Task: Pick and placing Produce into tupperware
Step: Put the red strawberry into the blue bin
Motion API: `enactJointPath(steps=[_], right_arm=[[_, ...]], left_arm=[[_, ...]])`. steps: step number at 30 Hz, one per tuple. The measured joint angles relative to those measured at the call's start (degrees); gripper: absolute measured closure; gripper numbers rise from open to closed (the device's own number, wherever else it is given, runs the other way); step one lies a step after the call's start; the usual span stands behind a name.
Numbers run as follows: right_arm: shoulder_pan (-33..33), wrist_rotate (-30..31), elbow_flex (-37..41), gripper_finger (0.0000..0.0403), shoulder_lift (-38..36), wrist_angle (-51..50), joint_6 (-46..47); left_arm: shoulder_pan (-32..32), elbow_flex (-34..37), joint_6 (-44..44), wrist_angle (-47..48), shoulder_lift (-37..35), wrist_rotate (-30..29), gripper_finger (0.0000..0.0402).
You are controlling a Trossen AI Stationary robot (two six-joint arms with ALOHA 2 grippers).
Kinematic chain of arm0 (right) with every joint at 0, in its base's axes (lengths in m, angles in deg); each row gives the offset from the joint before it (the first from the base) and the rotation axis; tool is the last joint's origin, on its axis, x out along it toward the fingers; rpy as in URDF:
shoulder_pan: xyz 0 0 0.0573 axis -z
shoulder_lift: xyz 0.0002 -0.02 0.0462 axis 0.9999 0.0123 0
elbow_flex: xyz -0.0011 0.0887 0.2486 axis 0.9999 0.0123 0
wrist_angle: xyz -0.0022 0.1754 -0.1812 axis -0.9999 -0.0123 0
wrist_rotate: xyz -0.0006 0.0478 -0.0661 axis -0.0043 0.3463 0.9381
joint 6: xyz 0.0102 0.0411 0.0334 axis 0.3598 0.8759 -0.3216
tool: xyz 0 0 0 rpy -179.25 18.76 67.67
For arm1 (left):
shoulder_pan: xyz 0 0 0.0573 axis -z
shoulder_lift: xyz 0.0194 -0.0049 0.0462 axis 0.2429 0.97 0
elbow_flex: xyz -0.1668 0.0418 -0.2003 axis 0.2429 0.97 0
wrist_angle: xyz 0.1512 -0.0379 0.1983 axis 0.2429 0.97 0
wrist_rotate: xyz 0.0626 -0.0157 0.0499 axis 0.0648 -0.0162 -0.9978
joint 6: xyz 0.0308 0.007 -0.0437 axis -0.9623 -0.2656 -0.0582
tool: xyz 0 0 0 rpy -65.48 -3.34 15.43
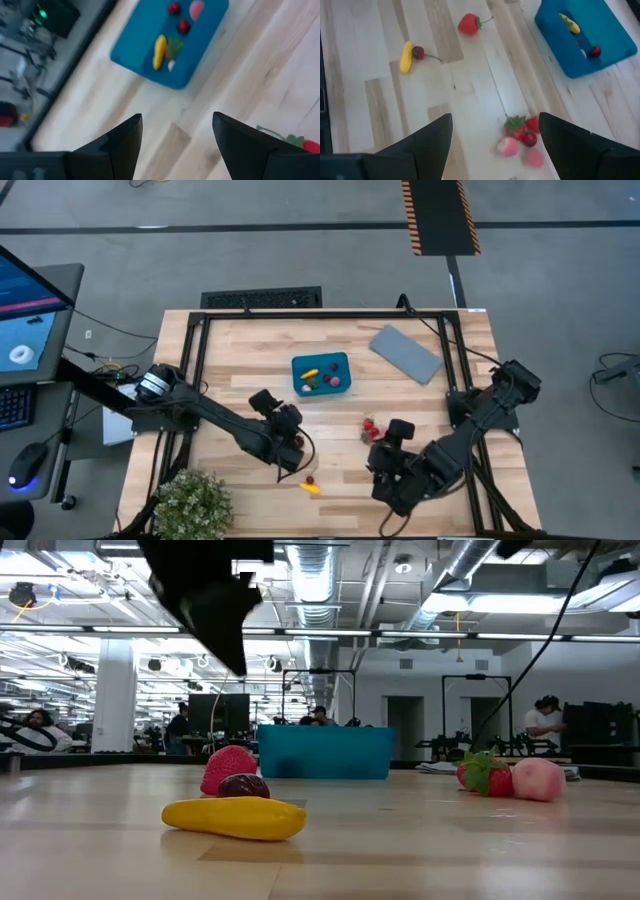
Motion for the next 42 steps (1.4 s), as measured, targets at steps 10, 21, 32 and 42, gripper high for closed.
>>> enactJointPath(steps=[10, 21, 32, 42], right_arm=[[-4.33, 3.99, 0.00, 0.0085, 0.04, -2.65, 10.98], [-6.10, 6.85, 0.00, 0.0085, 0.08, -2.34, 11.87], [-8.36, 9.66, 0.00, 0.0085, 0.65, -2.07, 11.22], [-9.98, 11.09, 0.04, 0.0085, 1.49, 0.09, 10.76]], left_arm=[[-1.42, 5.63, 0.46, -18.65, -0.01, 4.01, 0.0168], [-2.85, 7.41, 8.05, -24.58, -0.01, 16.14, 0.0168], [-2.85, 7.41, 10.10, -29.58, -0.01, 24.42, 0.0168], [-2.51, 7.41, 13.87, -25.79, 1.91, 27.21, 0.0168]])
